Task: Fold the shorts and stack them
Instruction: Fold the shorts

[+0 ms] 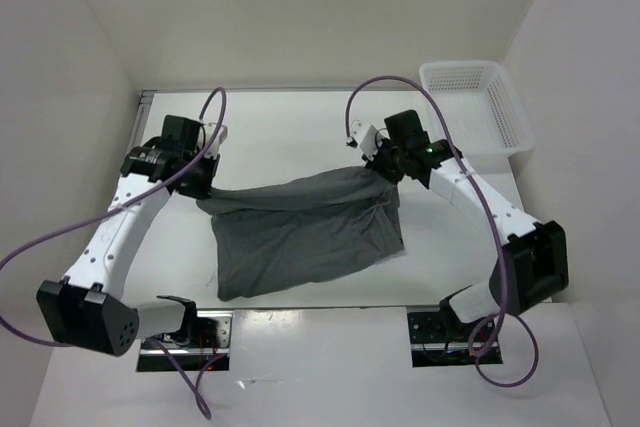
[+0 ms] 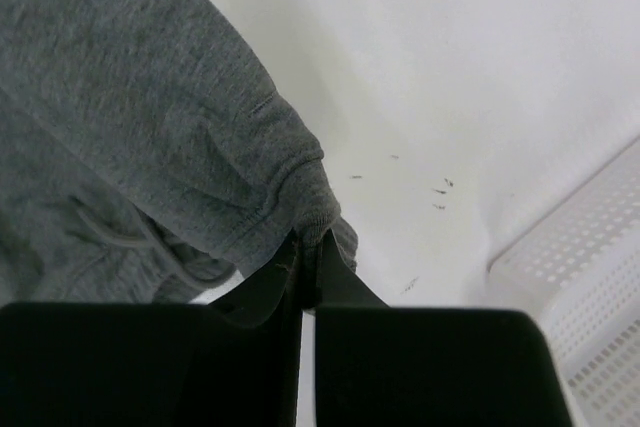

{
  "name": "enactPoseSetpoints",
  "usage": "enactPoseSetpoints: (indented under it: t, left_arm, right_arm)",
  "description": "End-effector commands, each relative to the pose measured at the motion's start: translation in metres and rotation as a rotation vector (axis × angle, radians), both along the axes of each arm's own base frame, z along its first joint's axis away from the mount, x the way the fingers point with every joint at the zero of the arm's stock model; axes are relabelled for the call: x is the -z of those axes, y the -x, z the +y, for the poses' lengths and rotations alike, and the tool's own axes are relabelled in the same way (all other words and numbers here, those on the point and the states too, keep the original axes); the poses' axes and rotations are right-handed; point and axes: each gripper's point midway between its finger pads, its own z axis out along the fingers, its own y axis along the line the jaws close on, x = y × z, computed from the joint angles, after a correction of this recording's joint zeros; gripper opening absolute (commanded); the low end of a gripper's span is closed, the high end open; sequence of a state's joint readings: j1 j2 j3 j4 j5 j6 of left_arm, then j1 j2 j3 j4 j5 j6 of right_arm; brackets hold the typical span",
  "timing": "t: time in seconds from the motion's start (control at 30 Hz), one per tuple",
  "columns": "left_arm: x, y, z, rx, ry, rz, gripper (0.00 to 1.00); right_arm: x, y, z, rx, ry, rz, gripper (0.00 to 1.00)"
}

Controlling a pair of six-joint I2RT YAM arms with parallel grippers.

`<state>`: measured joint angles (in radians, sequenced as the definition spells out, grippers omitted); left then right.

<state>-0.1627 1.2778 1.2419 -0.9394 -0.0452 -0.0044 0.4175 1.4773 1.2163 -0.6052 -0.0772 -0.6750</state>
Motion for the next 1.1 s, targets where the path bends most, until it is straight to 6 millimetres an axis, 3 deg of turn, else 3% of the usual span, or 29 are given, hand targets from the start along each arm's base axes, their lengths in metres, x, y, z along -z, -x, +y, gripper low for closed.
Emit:
enactPoseSetpoints:
  t: [0.0,0.07,0.2,0.37,0.53,0.67,0.8,0.87,0.9,1.0,1.07]
  left_arm:
    - [-0.01,0.029,0.007,-0.003,-0.014,0.032,0.0]
    - [-0.014,0.05,0.001,0.023,0.026,0.085,0.0]
    - [-0.004,0.095,-0.019,0.106,0.081,0.276,0.0]
    - [0.007,0.112,-0.014,0.136,0.012,0.282,0.0]
    - [0.033,0.135,-0.013,0.215,-0.078,0.363,0.01]
    - [0.039,0.144,-0.026,0.308,-0.096,0.39,0.03]
    - [0.045,0.149,-0.036,0.379,-0.126,0.431,0.11]
    - [0.05,0.149,-0.038,0.388,-0.139,0.461,0.13]
    - [0.05,0.15,-0.04,0.391,-0.131,0.464,0.19]
    - [0.053,0.15,-0.04,0.389,-0.138,0.486,0.31]
    - [0.053,0.15,-0.04,0.389,-0.138,0.486,0.48]
  right_arm:
    - [-0.026,0.023,-0.017,-0.065,0.039,-0.068,0.0]
    - [-0.045,0.041,-0.011,-0.118,-0.013,-0.121,0.0]
    - [-0.014,0.079,-0.005,-0.213,0.049,-0.038,0.0]
    - [-0.016,0.101,-0.003,-0.335,0.083,0.015,0.0]
    - [0.026,0.165,-0.007,-0.561,0.238,0.235,0.0]
    - [0.042,0.178,-0.015,-0.671,0.352,0.252,0.0]
    - [0.053,0.195,-0.016,-0.8,0.439,0.277,0.0]
    - [0.06,0.2,-0.022,-0.828,0.474,0.298,0.08]
    - [0.063,0.202,-0.025,-0.842,0.494,0.301,0.28]
    - [0.063,0.203,-0.023,-0.855,0.486,0.302,0.56]
    - [0.058,0.206,-0.02,-0.873,0.469,0.309,0.71]
